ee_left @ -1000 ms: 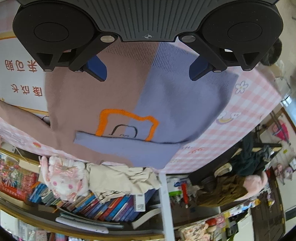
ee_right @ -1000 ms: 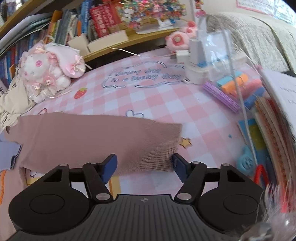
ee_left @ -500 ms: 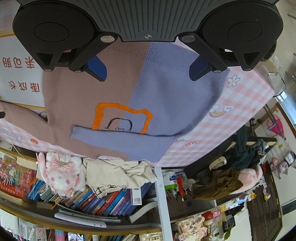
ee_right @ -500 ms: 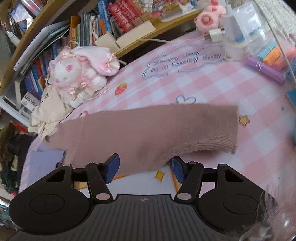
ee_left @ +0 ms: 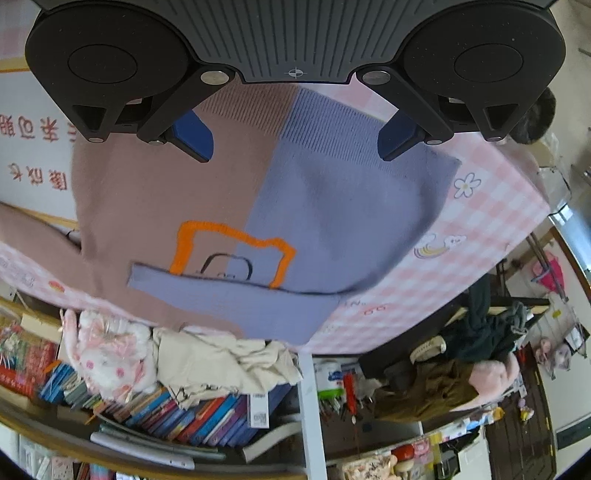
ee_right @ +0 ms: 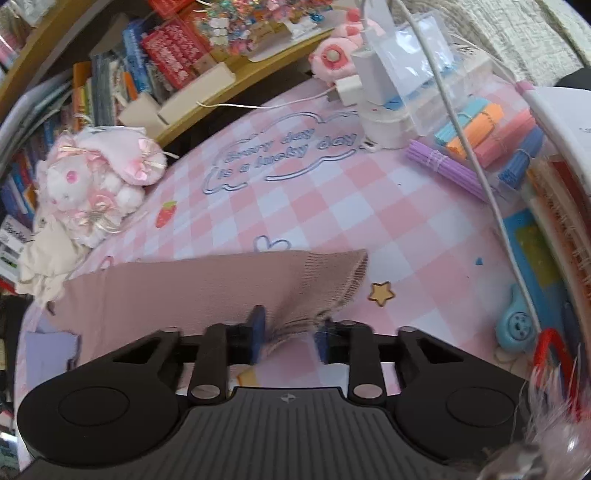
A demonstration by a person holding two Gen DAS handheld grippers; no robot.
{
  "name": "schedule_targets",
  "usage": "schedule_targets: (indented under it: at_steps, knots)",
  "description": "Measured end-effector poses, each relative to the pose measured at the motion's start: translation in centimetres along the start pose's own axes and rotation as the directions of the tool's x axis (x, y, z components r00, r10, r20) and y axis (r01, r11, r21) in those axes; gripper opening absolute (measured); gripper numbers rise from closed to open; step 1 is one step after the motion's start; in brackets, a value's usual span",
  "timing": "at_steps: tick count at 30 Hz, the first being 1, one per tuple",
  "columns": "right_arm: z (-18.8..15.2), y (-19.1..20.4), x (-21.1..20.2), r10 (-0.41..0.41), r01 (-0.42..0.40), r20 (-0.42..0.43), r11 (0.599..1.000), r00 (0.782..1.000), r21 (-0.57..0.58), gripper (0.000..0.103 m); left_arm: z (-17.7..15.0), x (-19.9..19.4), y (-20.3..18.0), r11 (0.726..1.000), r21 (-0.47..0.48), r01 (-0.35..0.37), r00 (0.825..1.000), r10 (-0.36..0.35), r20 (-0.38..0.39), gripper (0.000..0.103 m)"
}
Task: Fold clothes
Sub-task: 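Close the right gripper on the mauve sleeve cuff and lift it, then fold the mauve sleeve across the sweater body and open the right gripper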
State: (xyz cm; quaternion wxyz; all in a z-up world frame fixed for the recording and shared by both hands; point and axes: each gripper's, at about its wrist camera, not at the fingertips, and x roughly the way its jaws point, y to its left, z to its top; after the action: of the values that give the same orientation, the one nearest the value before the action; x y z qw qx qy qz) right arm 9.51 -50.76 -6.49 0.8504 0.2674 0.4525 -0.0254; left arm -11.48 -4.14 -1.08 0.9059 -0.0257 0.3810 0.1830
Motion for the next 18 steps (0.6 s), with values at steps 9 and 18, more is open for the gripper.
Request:
schedule_targets:
  at_steps: [9, 18]
  knots:
    - [1.6, 5.9, -4.1, 0.059, -0.048, 0.075, 0.988, 0.995, -0.148, 0.006, 0.1, 0.5, 1.4, 0.999, 0.011, 0.042, 0.998, -0.042, 0.036, 0.097]
    - [2.2, 22.8, -7.4, 0.232, -0.163, 0.136, 0.907, 0.963, -0.388, 0.006, 0.9, 1.0, 4.6, 0.980, 0.141, 0.141, 0.977, -0.160, 0.141, 0.097]
